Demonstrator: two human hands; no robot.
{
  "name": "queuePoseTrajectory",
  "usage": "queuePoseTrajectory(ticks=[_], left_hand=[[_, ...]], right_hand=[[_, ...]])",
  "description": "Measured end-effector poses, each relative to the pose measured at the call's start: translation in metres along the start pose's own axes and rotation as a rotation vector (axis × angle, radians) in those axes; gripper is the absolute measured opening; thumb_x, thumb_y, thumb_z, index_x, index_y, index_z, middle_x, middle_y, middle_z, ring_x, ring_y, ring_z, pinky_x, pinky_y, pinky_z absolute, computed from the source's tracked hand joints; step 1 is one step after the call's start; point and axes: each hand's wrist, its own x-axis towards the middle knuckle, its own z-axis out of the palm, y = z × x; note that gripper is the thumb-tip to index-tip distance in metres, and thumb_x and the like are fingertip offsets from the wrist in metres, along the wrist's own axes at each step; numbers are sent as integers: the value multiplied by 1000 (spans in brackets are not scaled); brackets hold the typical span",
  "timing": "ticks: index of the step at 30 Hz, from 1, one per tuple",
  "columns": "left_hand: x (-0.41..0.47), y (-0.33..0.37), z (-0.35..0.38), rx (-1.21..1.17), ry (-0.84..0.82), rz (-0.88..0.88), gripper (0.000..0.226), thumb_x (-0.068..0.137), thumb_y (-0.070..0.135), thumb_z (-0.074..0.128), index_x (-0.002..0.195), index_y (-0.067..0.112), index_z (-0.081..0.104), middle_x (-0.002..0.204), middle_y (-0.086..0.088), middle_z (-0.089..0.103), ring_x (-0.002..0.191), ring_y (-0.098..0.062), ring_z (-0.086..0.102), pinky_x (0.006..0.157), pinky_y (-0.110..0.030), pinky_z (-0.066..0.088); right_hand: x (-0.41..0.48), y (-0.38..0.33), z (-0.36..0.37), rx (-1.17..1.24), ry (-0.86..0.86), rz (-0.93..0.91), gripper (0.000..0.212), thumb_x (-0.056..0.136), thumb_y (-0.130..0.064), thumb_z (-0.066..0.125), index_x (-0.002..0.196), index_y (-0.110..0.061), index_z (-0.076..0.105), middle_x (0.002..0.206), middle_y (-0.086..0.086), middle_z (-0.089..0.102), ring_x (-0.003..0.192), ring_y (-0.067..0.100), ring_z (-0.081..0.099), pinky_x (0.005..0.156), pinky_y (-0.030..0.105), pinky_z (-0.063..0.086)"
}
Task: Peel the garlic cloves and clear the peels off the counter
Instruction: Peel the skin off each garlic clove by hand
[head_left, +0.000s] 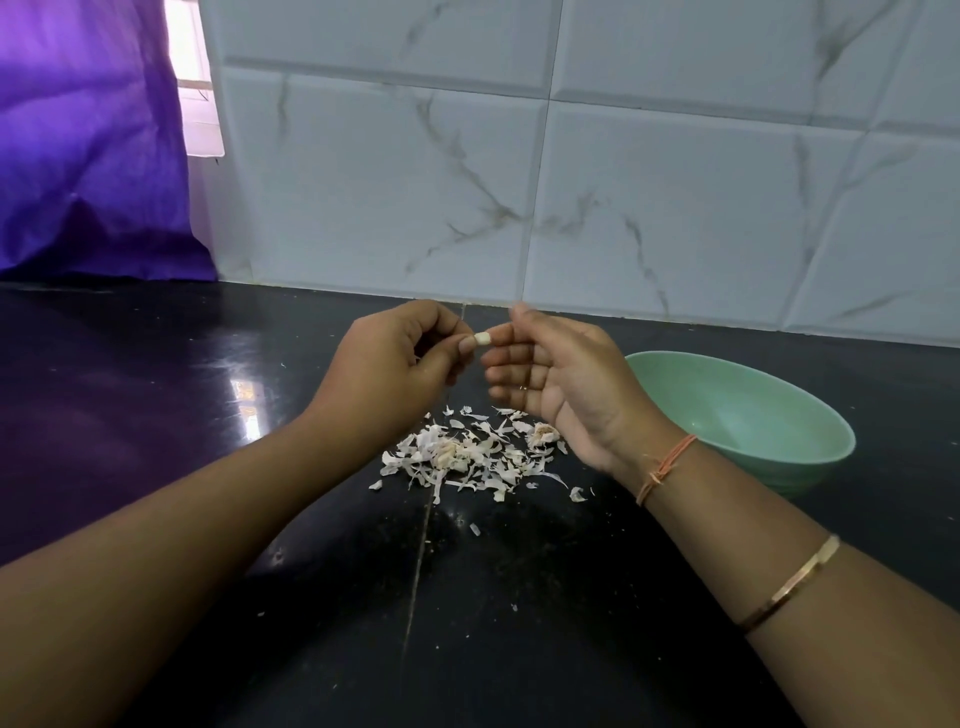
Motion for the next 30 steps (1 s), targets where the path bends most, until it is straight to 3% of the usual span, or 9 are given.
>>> queuePoseTrajectory(ticks=[3, 6, 11, 16, 22, 25, 30], left_hand=[[1, -2, 0, -9, 18, -28, 20, 86, 16, 63, 72, 29, 59, 65, 4, 65, 64, -15, 63, 68, -33, 53], [1, -1, 1, -58, -11, -46, 16, 85, 16, 64, 74, 27, 60, 68, 2, 65, 64, -15, 64, 67, -30, 55], [1, -3, 1, -56, -15, -58, 9, 82, 21, 66, 74, 23, 64, 69, -4, 65, 69, -27, 64, 67, -40, 56], [-1, -1, 2, 26, 4, -36, 10, 79, 21, 65, 71, 26, 65, 63, 5, 64, 59, -6, 57, 55, -16, 45], [-3, 1, -1, 102, 39, 63, 14, 78, 22, 68, 65, 27, 64, 60, 9, 63, 62, -6, 59, 55, -20, 46], [-4, 3, -1, 141, 26, 85, 12, 72, 30, 59, 61, 25, 58, 69, 13, 62, 60, -8, 56, 52, -20, 43], [-3, 2, 2, 91, 33, 57, 12, 68, 29, 56, 59, 22, 56, 64, 6, 59, 55, -9, 52, 51, -21, 42]], right_hand=[[-1, 4, 2, -11, -42, -55, 4, 87, -3, 59, 84, -3, 61, 69, 6, 61, 59, 12, 58, 56, 21, 53], [0, 6, 0, -62, -24, -105, 9, 86, 4, 58, 81, -3, 61, 66, 3, 63, 59, 10, 58, 56, 21, 53], [0, 8, -1, -140, -18, -156, 7, 86, 1, 60, 80, -1, 63, 65, 3, 64, 61, 12, 58, 57, 22, 52], [0, 9, -1, -197, -23, -207, 6, 84, 0, 63, 78, 0, 63, 63, 7, 62, 56, 10, 59, 55, 19, 50], [-1, 7, -2, -227, -43, -244, 7, 83, 2, 63, 77, 1, 63, 61, 6, 62, 54, 9, 59, 54, 18, 50], [-1, 6, -4, -235, -85, -217, 9, 83, 3, 63, 75, -1, 63, 62, 6, 63, 55, 10, 60, 55, 19, 50], [-2, 3, -1, -152, -97, -162, 12, 83, 4, 62, 73, -3, 62, 60, 5, 61, 54, 11, 58, 53, 19, 50]])
